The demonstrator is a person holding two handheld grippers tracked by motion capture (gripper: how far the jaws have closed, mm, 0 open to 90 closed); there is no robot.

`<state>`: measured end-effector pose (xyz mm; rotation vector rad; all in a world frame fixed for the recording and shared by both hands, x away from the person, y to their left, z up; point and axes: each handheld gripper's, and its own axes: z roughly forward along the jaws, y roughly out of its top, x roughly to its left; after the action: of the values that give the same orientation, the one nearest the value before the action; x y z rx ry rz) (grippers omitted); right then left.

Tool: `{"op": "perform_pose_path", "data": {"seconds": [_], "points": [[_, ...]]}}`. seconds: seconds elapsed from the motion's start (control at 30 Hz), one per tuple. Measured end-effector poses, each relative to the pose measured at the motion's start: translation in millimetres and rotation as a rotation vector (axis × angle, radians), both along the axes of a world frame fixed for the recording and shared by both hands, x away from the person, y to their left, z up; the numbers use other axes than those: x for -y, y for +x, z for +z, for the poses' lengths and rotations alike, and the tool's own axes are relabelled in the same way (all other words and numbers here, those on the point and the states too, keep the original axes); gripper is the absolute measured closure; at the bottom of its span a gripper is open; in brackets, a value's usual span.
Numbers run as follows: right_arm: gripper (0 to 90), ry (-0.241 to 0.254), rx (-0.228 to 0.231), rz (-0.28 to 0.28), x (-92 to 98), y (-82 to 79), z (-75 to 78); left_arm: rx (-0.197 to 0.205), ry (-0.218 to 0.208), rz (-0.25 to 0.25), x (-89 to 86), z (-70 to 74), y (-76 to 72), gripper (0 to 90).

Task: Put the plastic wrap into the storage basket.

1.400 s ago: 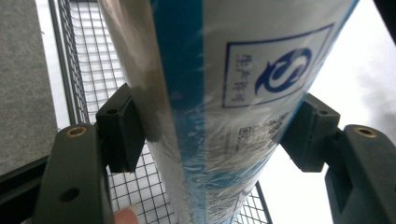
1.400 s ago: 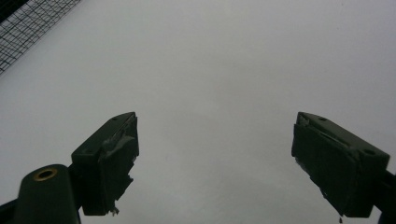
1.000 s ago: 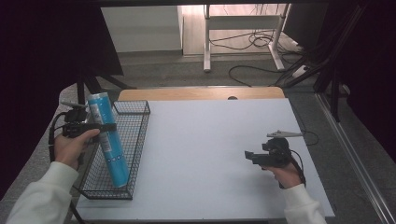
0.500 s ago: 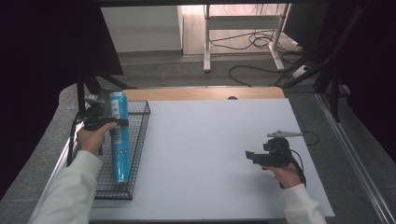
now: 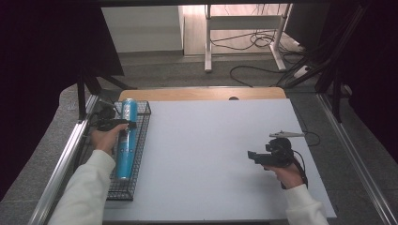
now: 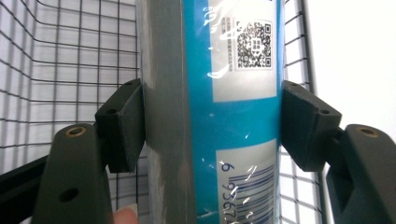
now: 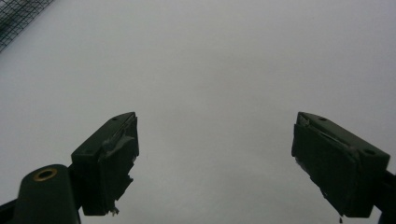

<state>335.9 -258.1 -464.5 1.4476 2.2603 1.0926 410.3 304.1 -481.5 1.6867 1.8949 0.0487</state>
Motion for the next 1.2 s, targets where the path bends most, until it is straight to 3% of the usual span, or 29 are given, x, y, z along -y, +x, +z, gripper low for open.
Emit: {"op": "perform_pose_path", "data": {"seconds": [0.33,0.43,0.57,0.7,0.9,1.03,1.13,1.2], "points": [[15.3,-0.001,-0.008,-0.001,1.3,1.7,-2.9,-0.055,0.033,0.034,1.5,-21.9,8.6,30.0],[15.3,0.004,-0.012,0.001,1.1,2.0,-4.1,-0.006,-0.007,0.029,-1.0,-13.2,4.0,25.4],[14.8,0.000,-0.017,0.015,-2.1,2.5,-5.7,-0.011,-0.008,-0.027,2.8,-3.3,-3.6,14.3],[14.7,0.006,-0.011,0.027,-2.5,0.1,-3.7,0.054,0.085,-0.068,6.7,8.2,-18.2,14.0],[14.0,-0.001,-0.003,0.065,-2.7,-1.1,-4.0,0.205,0.076,-0.166,12.9,33.7,-50.0,16.2],[13.7,-0.002,0.022,0.092,-5.3,-3.5,-1.7,0.304,0.097,-0.270,20.8,54.4,-80.3,17.0],[13.5,0.004,0.041,0.110,-4.0,-5.1,0.4,0.351,0.142,-0.305,27.5,64.3,-102.7,17.6],[13.6,0.006,0.046,0.112,-3.0,-5.6,0.9,0.371,0.143,-0.337,32.1,68.9,-115.8,17.9]]}}
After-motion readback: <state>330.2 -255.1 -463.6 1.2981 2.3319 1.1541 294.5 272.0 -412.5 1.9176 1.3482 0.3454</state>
